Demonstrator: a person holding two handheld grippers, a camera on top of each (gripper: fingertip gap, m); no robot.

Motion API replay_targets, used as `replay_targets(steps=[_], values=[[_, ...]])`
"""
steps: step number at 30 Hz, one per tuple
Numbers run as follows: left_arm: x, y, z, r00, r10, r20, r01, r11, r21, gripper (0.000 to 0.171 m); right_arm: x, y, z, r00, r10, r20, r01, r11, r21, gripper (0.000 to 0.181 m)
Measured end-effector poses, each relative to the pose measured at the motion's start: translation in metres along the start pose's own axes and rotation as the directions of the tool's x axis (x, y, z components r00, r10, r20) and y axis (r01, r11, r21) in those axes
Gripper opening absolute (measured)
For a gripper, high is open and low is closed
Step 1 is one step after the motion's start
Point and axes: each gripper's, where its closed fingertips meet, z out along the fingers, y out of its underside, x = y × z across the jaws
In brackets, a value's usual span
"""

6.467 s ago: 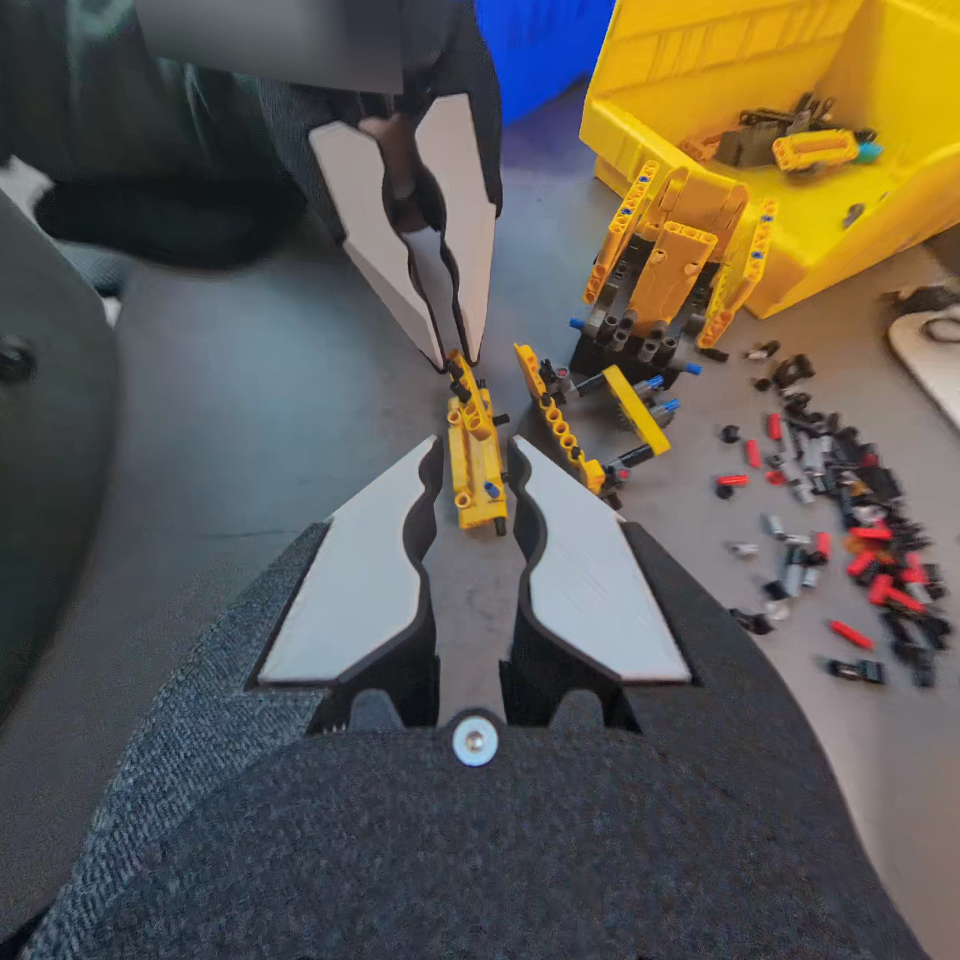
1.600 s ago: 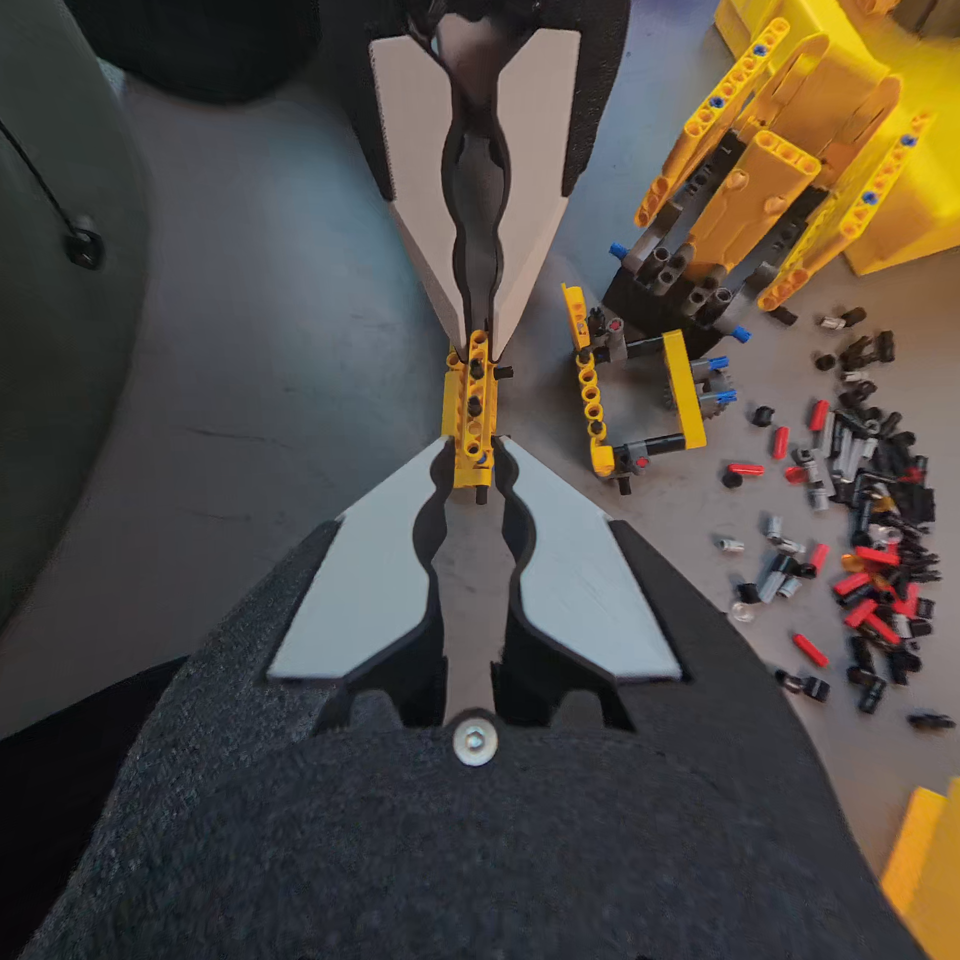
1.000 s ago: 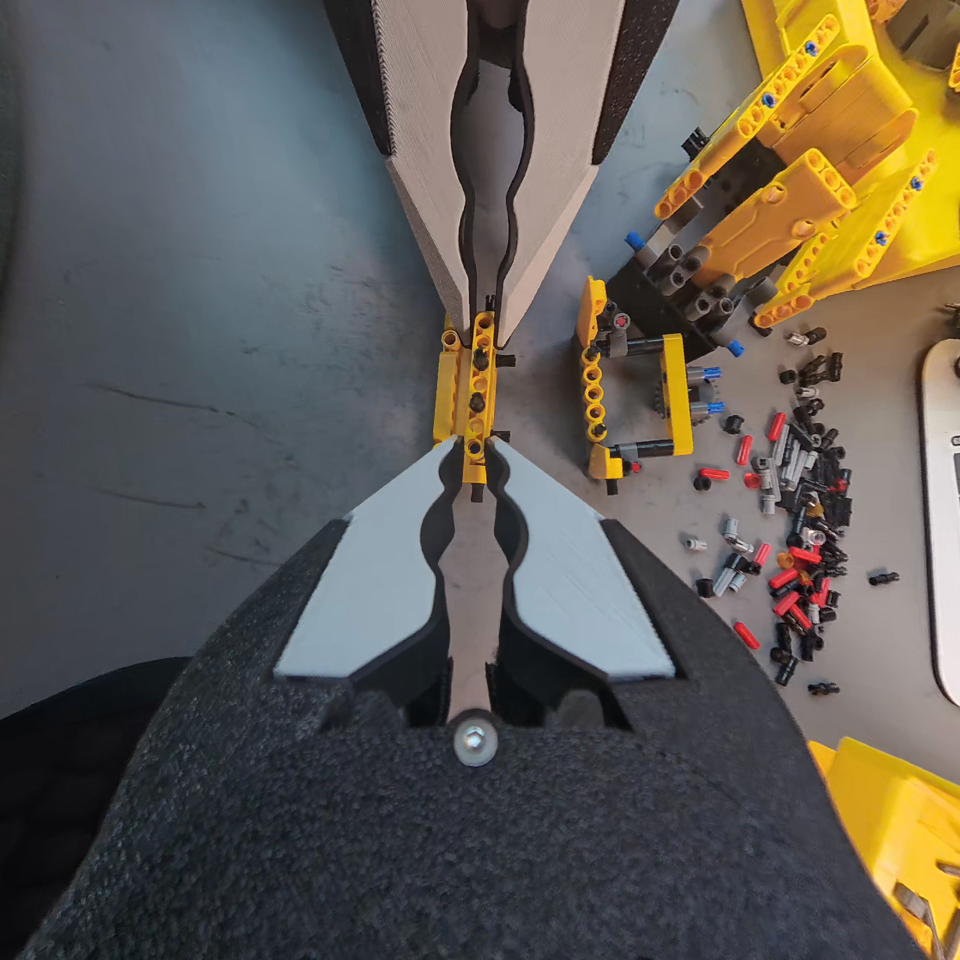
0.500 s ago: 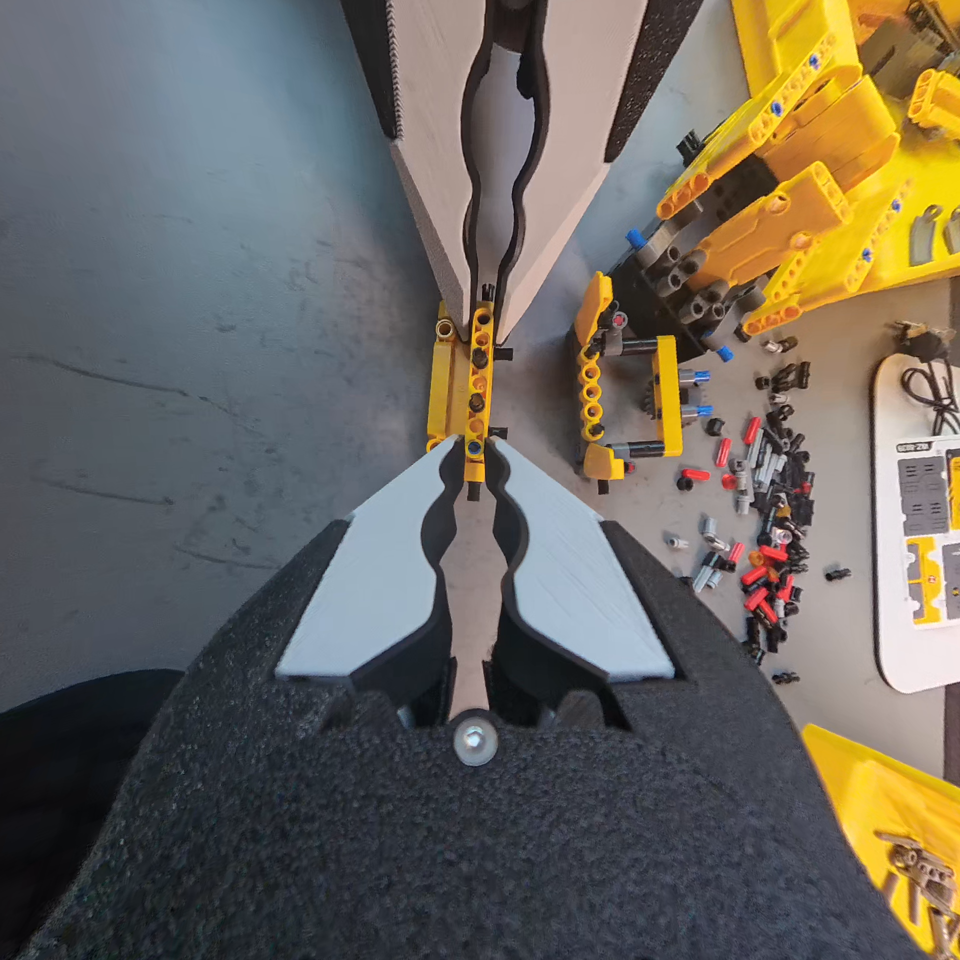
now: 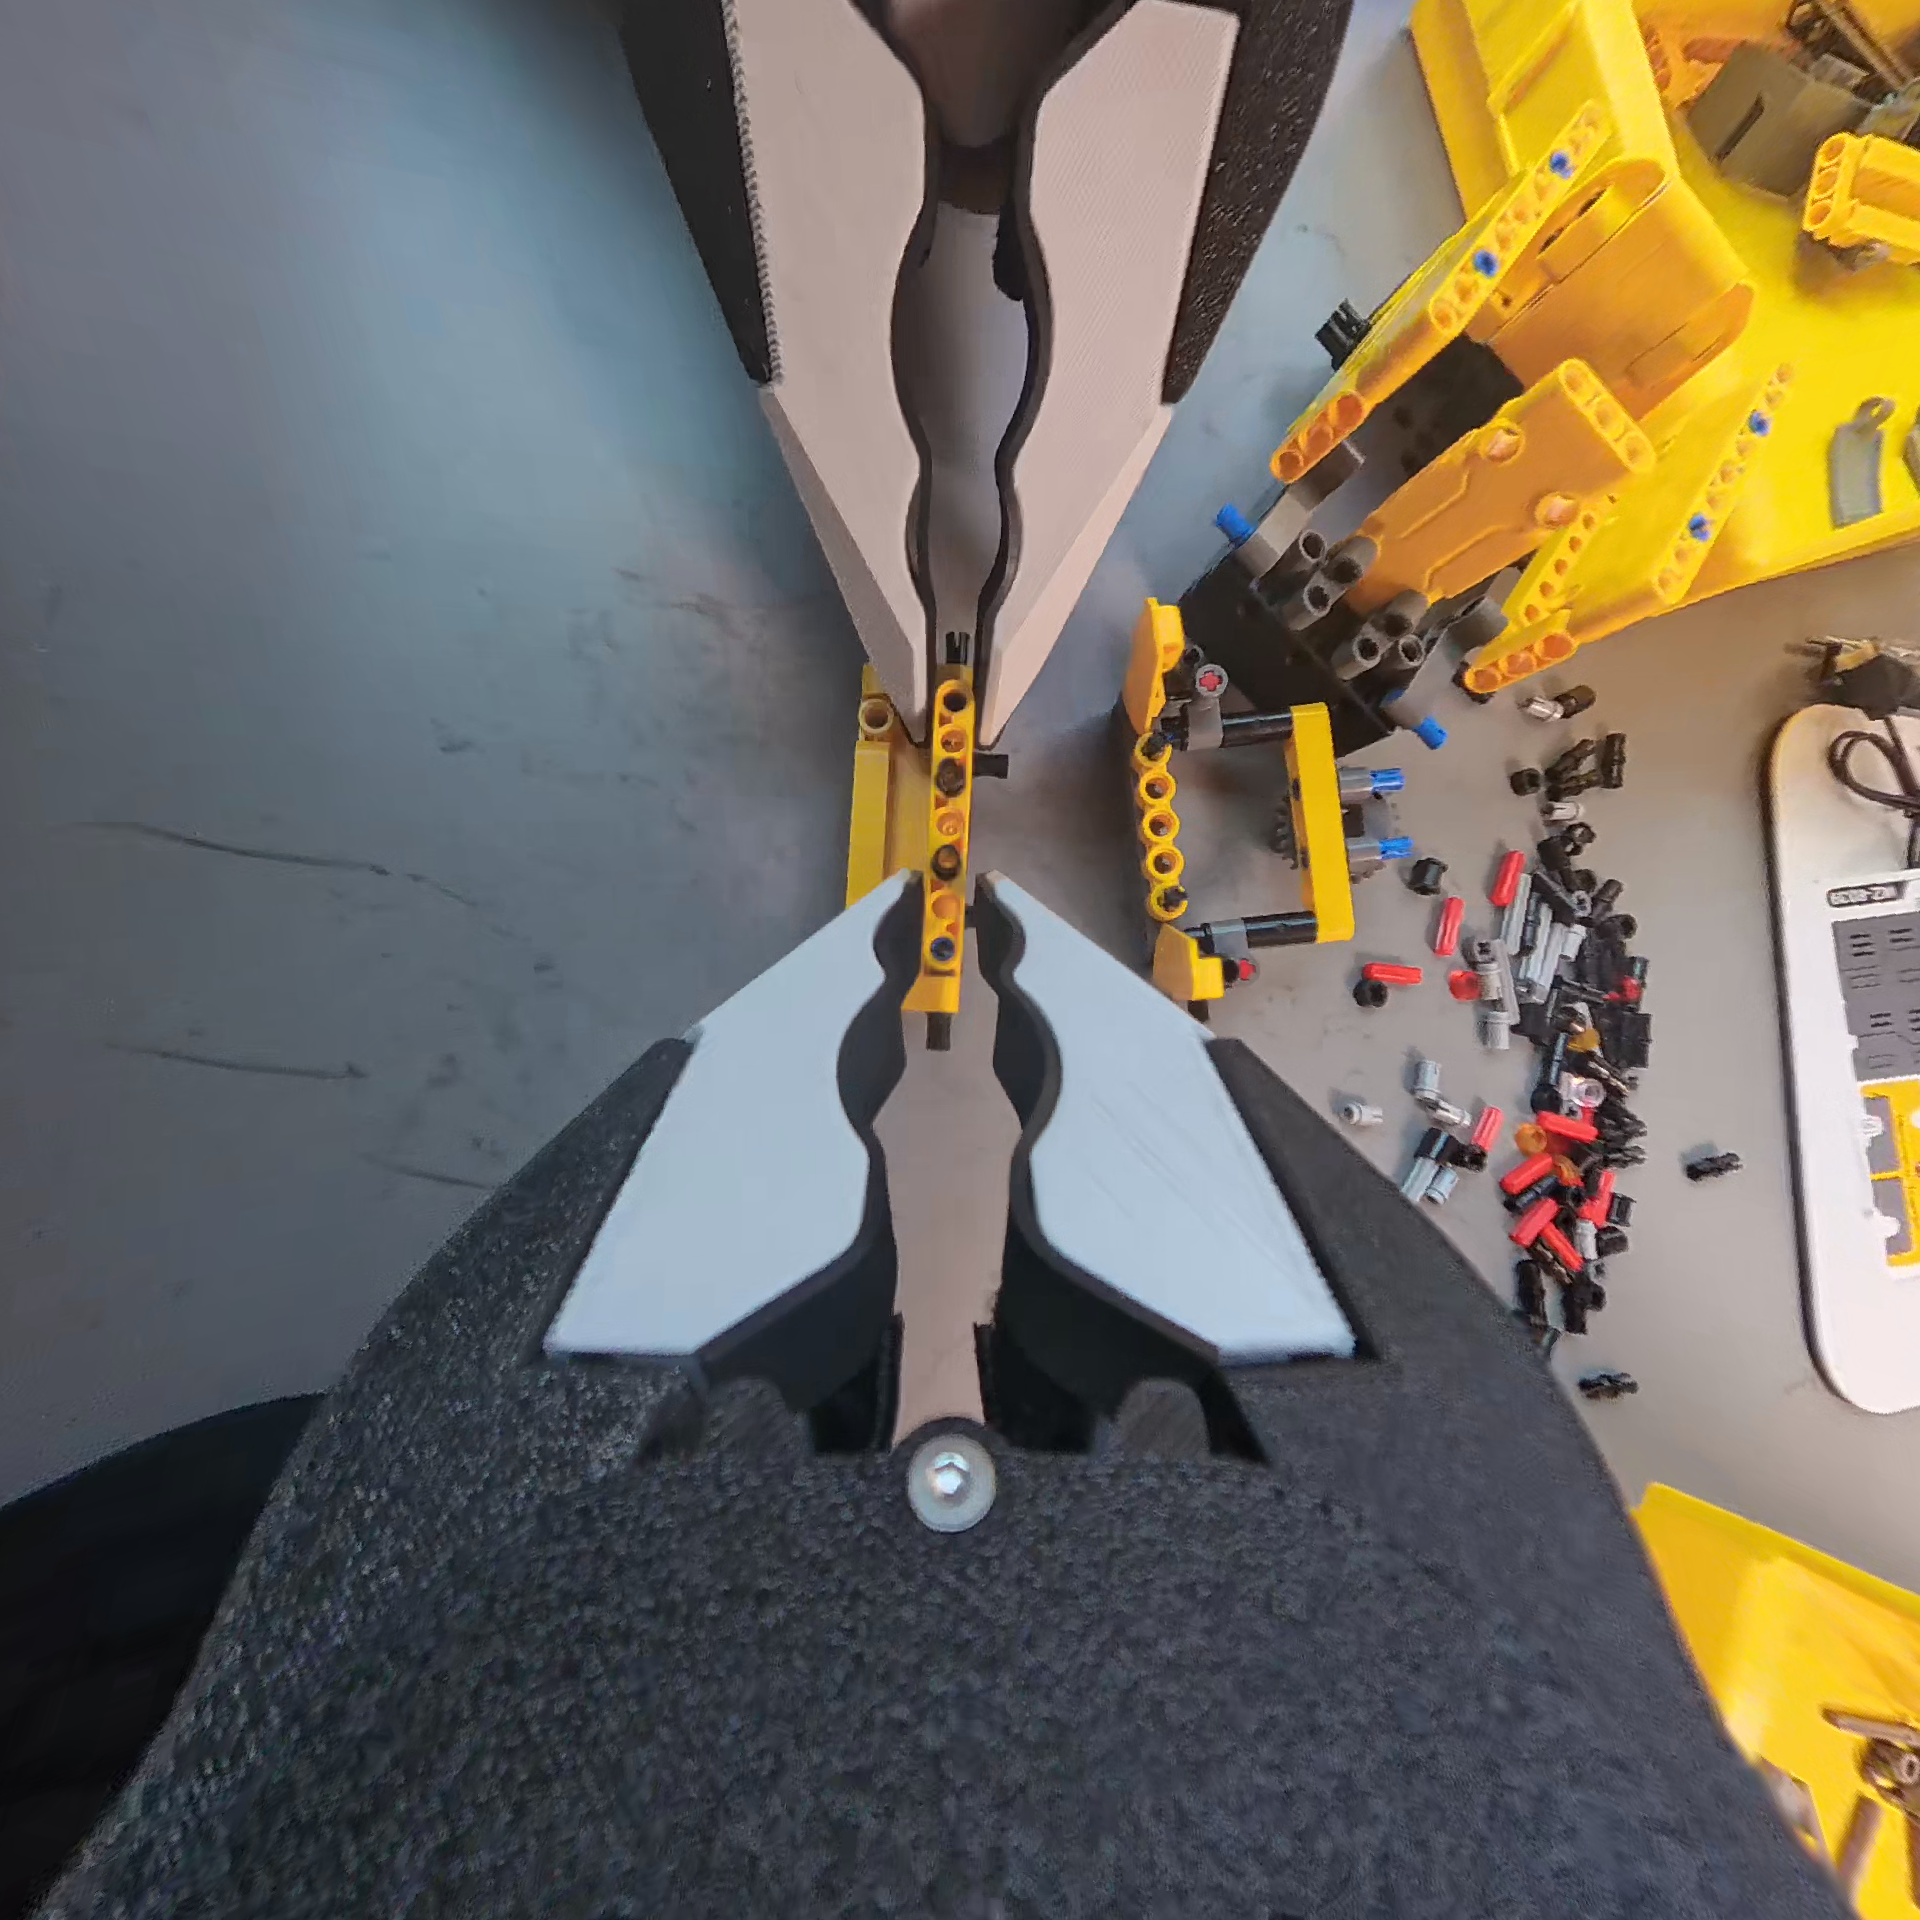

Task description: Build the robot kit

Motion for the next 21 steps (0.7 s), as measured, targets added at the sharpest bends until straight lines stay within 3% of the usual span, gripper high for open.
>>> replay_targets(steps=[5,12,21], values=[[-0.003,-0.001,-0.007,0.999,-0.037,0.000,0.037,0.999,0.036,0.019,-0.001,0.000,0.002,1.000,0.022,0.015,-0.021,1.000,-0.016,0.006],[0.001,-0.005,-0.008,0.998,0.056,0.038,-0.058,0.998,0.031,0.007,-0.003,0.001,0.002,1.000,0.027,0.016,-0.027,0.999,-0.019,0.006],[0.001,-0.001,-0.005,1.000,0.026,0.001,-0.026,1.000,0.006,0.006,-0.003,0.001,0.003,0.993,0.104,0.051,-0.105,0.994,0.021,0.006]])
